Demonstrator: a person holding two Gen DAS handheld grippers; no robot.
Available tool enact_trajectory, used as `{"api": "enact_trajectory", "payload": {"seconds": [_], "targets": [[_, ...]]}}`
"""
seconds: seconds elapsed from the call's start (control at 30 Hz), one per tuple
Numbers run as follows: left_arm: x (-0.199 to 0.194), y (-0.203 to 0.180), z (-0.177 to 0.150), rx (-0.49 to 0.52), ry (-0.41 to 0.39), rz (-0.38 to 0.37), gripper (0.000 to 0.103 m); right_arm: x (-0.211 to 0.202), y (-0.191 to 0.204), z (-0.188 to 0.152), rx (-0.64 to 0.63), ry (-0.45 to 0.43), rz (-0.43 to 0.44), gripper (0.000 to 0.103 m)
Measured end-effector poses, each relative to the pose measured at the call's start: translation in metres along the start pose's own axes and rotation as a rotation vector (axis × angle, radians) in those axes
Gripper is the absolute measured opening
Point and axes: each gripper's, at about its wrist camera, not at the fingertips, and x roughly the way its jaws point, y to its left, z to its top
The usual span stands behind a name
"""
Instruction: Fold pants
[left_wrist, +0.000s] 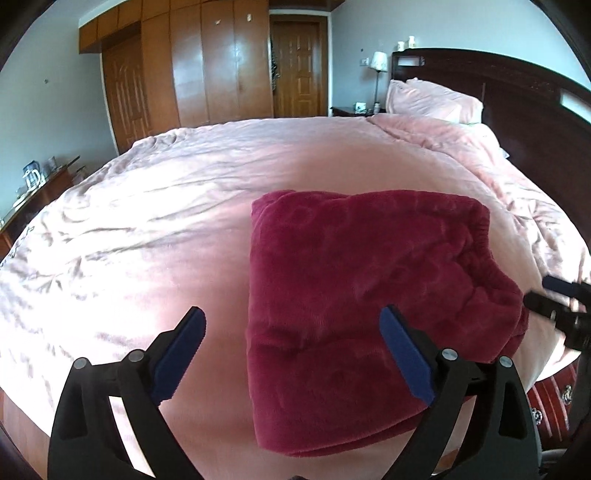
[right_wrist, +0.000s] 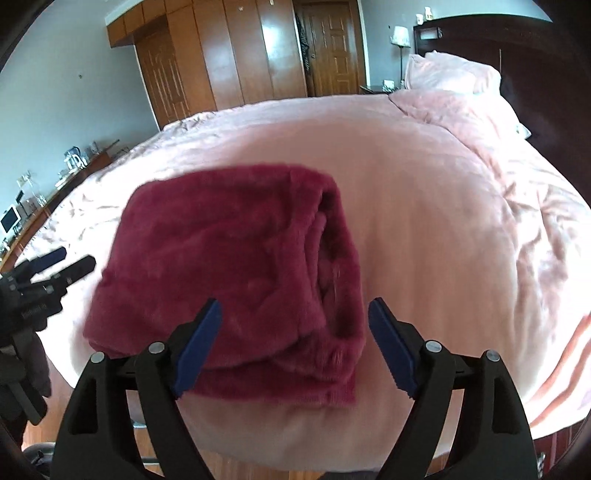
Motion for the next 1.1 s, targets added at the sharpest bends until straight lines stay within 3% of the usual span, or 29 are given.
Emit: {"api": "enact_trajectory", "payload": {"seconds": [0.23, 0.33, 1.1], "targets": [[-0.001, -0.009, -0.003, 0.035, 0.013, 0.041, 0.098, 0.009, 0.01, -0.01, -0.065, -0.03, -0.061, 0.083], [-0.001, -0.008, -0.002, 0.023, 0.013, 0.045, 0.098, 0.009, 0.01, -0.011, -0.072, -0.045, -0.062, 0.088], [-0.003, -0.018, -0.001, 0.042, 0.01, 0.059, 0.098, -0.003, 0.01, -0.005, -0.09, -0.118, -0.058, 0.089]]}}
